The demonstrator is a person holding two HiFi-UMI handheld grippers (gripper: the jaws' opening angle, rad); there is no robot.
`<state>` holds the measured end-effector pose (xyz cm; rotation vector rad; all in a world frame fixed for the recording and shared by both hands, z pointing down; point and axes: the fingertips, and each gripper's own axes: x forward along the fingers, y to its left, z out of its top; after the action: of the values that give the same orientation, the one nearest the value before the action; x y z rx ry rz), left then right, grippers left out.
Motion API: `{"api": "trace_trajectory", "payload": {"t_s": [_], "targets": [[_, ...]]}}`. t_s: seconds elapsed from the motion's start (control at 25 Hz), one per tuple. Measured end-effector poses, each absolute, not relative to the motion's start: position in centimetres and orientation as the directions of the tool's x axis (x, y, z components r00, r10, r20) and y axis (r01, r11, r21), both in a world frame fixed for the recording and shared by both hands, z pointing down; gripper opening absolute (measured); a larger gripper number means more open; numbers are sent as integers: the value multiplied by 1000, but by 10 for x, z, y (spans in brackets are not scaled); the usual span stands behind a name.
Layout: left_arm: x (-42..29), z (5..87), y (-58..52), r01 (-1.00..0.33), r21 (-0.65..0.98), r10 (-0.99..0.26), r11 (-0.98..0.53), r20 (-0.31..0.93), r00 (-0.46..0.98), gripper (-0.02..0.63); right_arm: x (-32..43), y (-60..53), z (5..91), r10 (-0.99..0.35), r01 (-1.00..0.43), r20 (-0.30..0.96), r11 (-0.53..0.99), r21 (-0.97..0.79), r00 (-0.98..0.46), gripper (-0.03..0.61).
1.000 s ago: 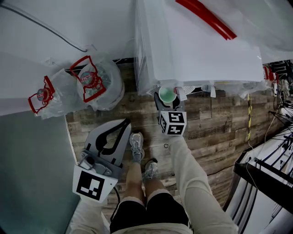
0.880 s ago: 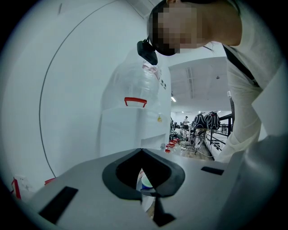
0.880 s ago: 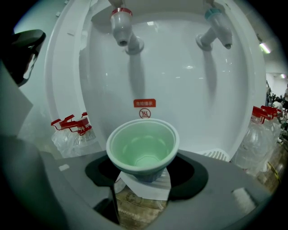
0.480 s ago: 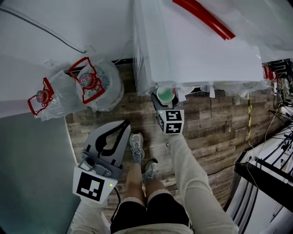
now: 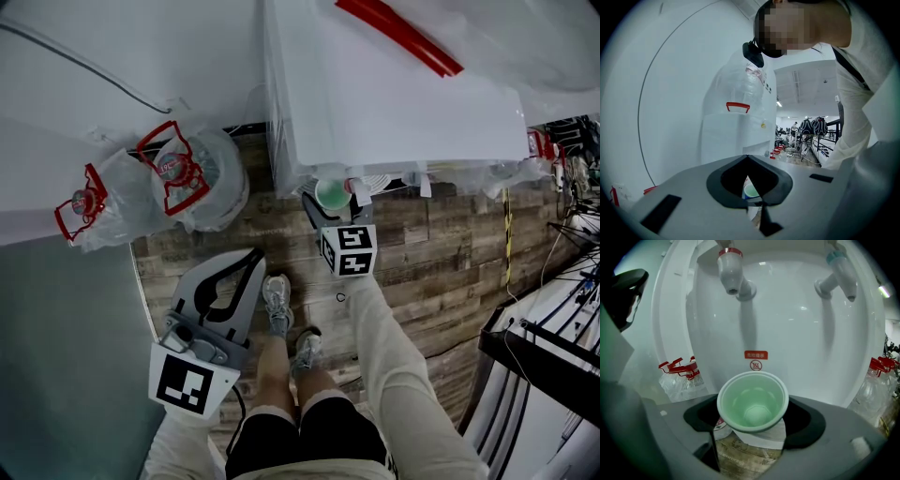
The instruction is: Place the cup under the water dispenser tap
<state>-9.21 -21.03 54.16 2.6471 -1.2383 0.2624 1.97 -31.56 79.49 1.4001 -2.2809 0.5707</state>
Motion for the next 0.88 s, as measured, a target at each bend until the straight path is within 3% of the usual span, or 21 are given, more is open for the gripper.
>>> {"api": "trace_trajectory", "payload": {"t_s": [0.88], "targets": [[-83, 533, -202, -759, 99, -725, -643, 240, 645, 5, 23, -313, 761, -783, -899, 464, 431, -74, -414, 436]]}}
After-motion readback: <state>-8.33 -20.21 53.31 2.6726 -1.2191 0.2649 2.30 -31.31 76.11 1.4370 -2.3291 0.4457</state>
